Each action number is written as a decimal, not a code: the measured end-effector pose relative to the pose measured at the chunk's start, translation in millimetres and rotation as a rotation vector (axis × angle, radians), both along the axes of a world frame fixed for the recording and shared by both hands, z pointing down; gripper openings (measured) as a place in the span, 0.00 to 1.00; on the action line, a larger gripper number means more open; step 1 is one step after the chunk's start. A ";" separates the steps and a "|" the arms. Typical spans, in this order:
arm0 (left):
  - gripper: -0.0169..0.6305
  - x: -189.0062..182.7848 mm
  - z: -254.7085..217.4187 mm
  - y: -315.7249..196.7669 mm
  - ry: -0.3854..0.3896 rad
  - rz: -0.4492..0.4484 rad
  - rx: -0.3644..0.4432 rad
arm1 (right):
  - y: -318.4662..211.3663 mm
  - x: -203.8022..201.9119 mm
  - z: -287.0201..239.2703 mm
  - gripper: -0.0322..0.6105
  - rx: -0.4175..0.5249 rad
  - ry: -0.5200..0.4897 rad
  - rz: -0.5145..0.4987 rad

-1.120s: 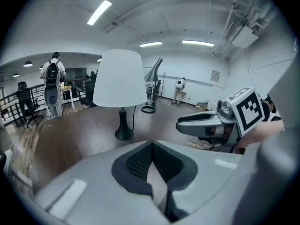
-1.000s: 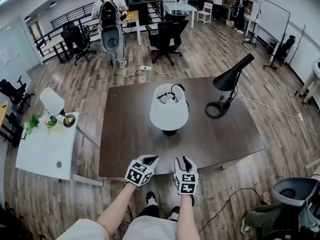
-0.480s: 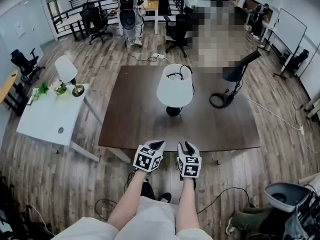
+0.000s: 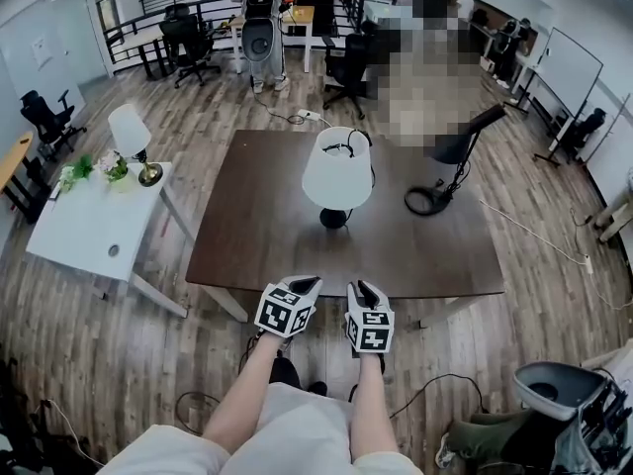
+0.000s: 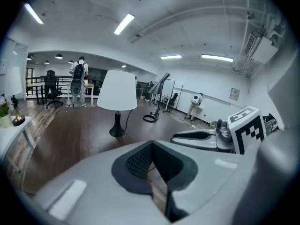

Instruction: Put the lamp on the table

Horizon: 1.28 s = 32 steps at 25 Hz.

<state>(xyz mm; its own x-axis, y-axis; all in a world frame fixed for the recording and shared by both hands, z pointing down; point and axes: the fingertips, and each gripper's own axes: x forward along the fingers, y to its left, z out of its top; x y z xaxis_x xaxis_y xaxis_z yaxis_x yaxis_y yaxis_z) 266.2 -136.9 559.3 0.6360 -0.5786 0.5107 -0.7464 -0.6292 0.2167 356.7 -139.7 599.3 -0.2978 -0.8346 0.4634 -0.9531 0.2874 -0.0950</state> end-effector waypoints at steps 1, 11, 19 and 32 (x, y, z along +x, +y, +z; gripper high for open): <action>0.03 1.3 -0.1 0.4 -0.003 0.000 0.001 | 0.7 0.0 -0.7 0.21 0.001 0.000 -0.003; 0.03 0.3 -3.2 0.4 -0.017 -0.007 0.011 | 2.9 4.5 -2.4 0.11 0.002 -0.051 0.017; 0.03 -3.7 -0.3 9.2 -0.022 -0.029 0.019 | 12.0 -3.0 2.6 0.09 -0.023 -0.068 0.008; 0.03 -5.9 9.0 15.7 -0.006 -0.035 0.010 | 17.1 -6.1 8.2 0.09 -0.037 -0.075 0.006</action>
<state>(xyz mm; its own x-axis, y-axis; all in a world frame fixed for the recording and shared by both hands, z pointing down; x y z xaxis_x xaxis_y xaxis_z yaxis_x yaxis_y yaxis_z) 260.3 -121.2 568.3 0.6123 -0.6054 0.5086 -0.7691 -0.6052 0.2055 350.6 -122.6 607.4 -0.3284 -0.8189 0.4707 -0.9444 0.2770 -0.1769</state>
